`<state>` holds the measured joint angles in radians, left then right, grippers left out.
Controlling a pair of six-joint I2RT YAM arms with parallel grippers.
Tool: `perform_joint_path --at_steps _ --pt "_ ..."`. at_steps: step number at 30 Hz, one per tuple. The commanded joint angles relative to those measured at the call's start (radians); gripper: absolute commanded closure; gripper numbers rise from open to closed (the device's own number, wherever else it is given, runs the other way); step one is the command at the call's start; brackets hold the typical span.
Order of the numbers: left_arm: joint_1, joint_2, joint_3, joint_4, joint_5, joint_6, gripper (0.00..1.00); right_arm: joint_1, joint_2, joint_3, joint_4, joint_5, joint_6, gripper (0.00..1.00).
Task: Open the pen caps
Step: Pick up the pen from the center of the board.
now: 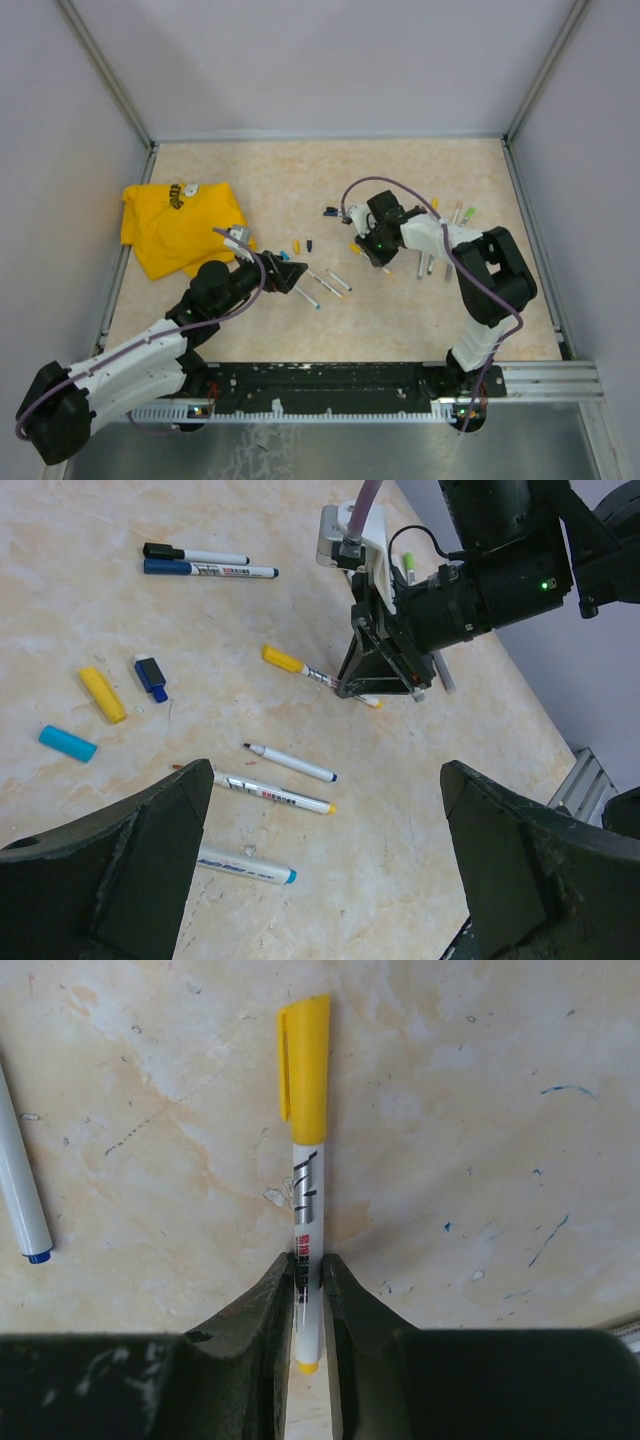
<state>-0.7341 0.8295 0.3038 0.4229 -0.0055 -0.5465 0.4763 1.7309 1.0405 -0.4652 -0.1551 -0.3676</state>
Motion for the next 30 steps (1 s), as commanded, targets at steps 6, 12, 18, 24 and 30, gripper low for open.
perform_joint_path --at_steps 6,12,18,24,30 --pt "0.002 0.012 -0.016 0.056 0.025 -0.018 0.0 0.023 0.042 0.014 -0.01 0.045 -0.021 0.68" --pt "0.002 0.033 -0.018 0.076 0.032 -0.025 0.0 0.028 0.057 0.019 -0.011 0.045 -0.018 0.69" --pt "0.002 0.048 -0.017 0.091 0.04 -0.034 0.0 0.041 0.07 0.019 -0.007 0.06 -0.016 0.76" --pt "0.002 0.06 -0.023 0.125 0.056 -0.041 0.0 0.045 0.054 0.024 -0.013 0.054 -0.011 0.98" --pt "0.002 0.079 -0.059 0.264 0.14 -0.063 0.0 0.042 -0.039 0.017 -0.005 -0.007 0.003 1.0"
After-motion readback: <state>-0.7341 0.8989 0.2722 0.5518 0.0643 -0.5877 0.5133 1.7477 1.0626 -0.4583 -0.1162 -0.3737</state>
